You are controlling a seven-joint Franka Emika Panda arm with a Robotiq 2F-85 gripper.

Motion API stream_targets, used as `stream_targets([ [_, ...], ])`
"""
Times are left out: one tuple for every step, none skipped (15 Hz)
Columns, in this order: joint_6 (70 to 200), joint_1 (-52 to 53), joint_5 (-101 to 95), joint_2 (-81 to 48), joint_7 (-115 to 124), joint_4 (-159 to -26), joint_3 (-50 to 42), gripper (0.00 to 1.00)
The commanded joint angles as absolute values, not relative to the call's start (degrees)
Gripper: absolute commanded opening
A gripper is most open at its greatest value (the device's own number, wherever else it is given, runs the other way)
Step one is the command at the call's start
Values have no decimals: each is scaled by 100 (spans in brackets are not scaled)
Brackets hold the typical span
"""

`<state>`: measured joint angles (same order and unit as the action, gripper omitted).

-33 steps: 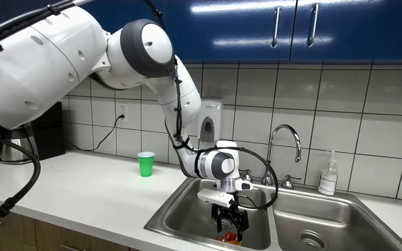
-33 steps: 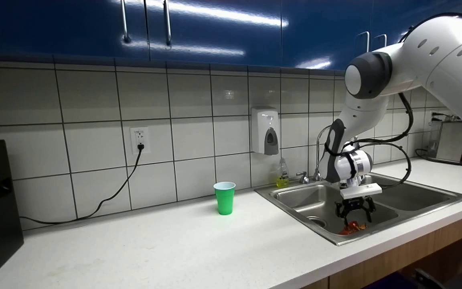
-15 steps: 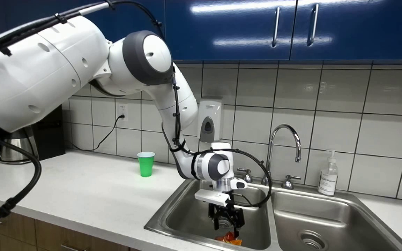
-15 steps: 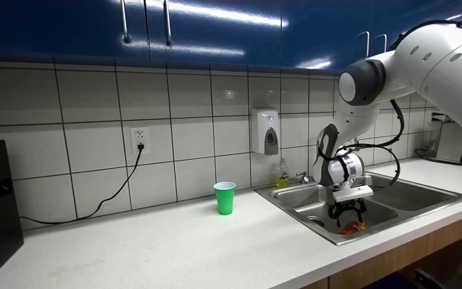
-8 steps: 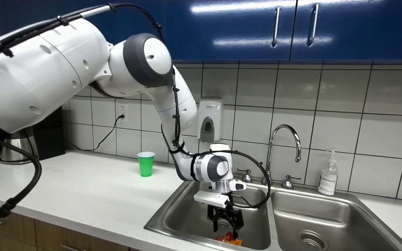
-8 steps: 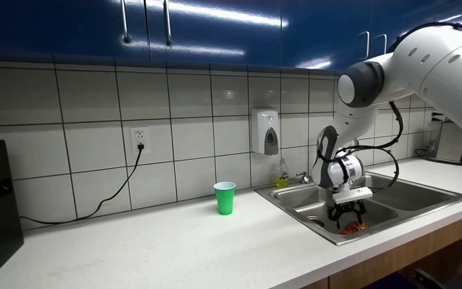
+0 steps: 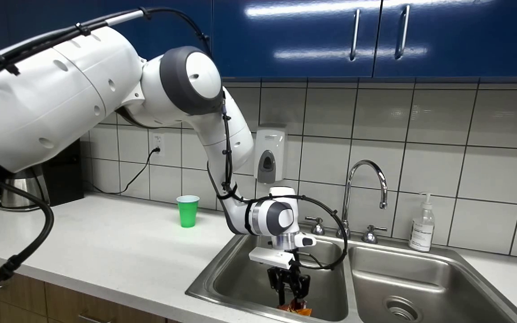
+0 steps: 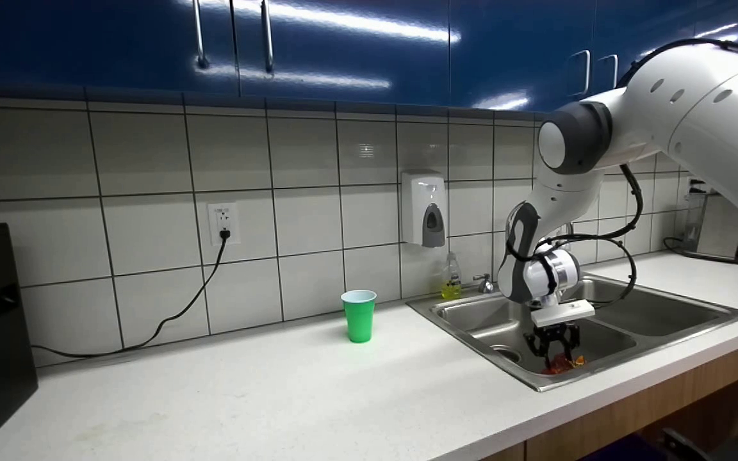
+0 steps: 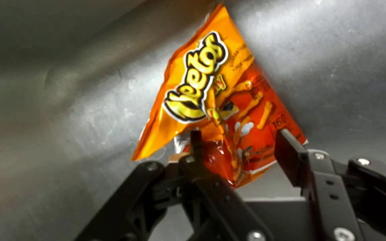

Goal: Remove the orange packet from the sink, then place it on the left counter

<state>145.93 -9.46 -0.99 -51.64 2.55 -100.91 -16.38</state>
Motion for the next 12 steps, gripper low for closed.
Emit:
stream_targets([
  [14561,-892,-295,-5243,498,-9955,-1688,27],
  [14557,-890,-298,-5246,507,-9943,-1688,20],
  [14556,-888,-298,-5247,514,-9937,-1687,11],
  [14564,-880,-303,-5237,524,-9943,-1692,5],
  [14564,-882,-304,-5234,527,-9935,-1691,0],
  [14565,-883,-305,-5233,529,-9926,-1691,0],
  [14565,-885,-305,-5235,533,-9918,-1691,0],
  [14562,-887,-303,-5237,539,-9909,-1691,0],
  [14559,-891,-300,-5237,540,-9904,-1689,0],
  [14555,-893,-295,-5235,549,-9901,-1689,0],
  [14554,-894,-292,-5225,554,-9903,-1689,0],
  [14551,-882,-291,-5191,573,-9917,-1697,0],
])
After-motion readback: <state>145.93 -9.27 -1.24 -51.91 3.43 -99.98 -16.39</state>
